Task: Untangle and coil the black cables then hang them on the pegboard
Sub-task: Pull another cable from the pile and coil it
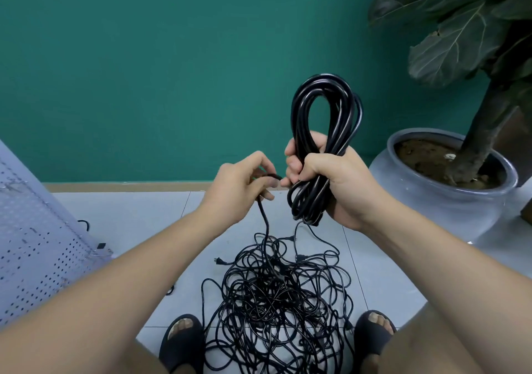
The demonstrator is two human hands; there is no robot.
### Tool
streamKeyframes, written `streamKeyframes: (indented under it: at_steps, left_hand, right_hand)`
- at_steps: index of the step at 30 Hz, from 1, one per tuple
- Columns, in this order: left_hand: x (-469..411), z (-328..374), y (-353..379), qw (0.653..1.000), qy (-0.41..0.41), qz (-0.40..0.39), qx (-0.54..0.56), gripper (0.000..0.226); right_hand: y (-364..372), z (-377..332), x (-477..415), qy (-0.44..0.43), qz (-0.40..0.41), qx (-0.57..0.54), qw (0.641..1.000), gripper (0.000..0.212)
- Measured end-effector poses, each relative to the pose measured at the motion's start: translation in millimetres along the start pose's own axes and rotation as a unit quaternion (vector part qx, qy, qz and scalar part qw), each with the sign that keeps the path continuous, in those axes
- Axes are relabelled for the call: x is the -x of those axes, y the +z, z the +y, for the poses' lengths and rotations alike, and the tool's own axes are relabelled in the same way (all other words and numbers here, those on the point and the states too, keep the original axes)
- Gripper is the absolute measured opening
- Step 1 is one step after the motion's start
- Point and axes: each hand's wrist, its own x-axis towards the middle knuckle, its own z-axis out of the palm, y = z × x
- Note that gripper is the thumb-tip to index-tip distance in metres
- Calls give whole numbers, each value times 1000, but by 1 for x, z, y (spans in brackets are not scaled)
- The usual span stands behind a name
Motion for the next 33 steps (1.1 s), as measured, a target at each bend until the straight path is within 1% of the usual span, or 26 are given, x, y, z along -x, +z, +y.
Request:
streamKeyframes:
  at_steps: [2,4,5,7,8,10,12,13,15,17,19,20,23,25,27,29,30,33]
  left_hand:
    - [-2,-1,10,998,44,32,-40,18]
    - [2,4,26,990,85,56,-94,33]
    - [4,6,36,988,93,59,-108,42]
    - [13,9,57,995,57,33,-75,54]
    - [18,12,66,999,18,16,-41,53]
    - [29,17,78,997,-61,-17,34,35]
    - [38,23,86,986,-111,-57,114,20]
    - [42,26,88,977,-122,-84,155,14]
    - [49,27,92,965,-123,-124,193,9]
    - [51,26,94,959,-138,-139,205,11]
    - [49,24,92,953,-165,-139,212,12]
    - [46,24,90,956,-168,-136,199,14]
    - [38,23,78,977,-144,-113,109,17]
    - [33,20,70,986,-127,-94,58,18]
    - [27,14,62,992,-93,-81,-20,20]
    - [22,10,55,988,-51,-87,-113,21]
    - [21,10,52,985,-41,-91,-140,21]
    - [23,16,49,981,-29,-114,-156,22]
  right_hand:
    - [3,-1,-1,-8,4,-27,1000,32]
    - [6,-2,-1,-16,12,-65,998,30]
    - [7,-2,-2,-17,18,-81,996,29]
    - [9,-2,-4,-21,44,-82,995,27]
    - [9,-2,-5,-24,61,-75,995,26]
    - [8,-1,-7,-30,97,-65,993,24]
    - [3,-1,-9,-39,141,-27,989,22]
    - [1,-1,-10,-44,163,1,986,21]
    - [-4,-2,-10,-52,192,48,979,18]
    - [-9,-3,-10,-57,206,73,974,15]
    - [-13,-4,-11,-59,209,81,973,20]
    - [-14,-6,-11,-59,204,80,974,21]
    - [-18,-10,-11,-50,181,63,980,21]
    - [-21,-11,-12,-40,184,69,980,24]
    - [-24,-11,-12,-37,187,78,979,23]
    - [-26,-9,-13,-39,193,108,975,17]
    - [-26,-8,-13,-43,199,134,970,15]
    - [-29,-5,-15,-58,237,188,951,13]
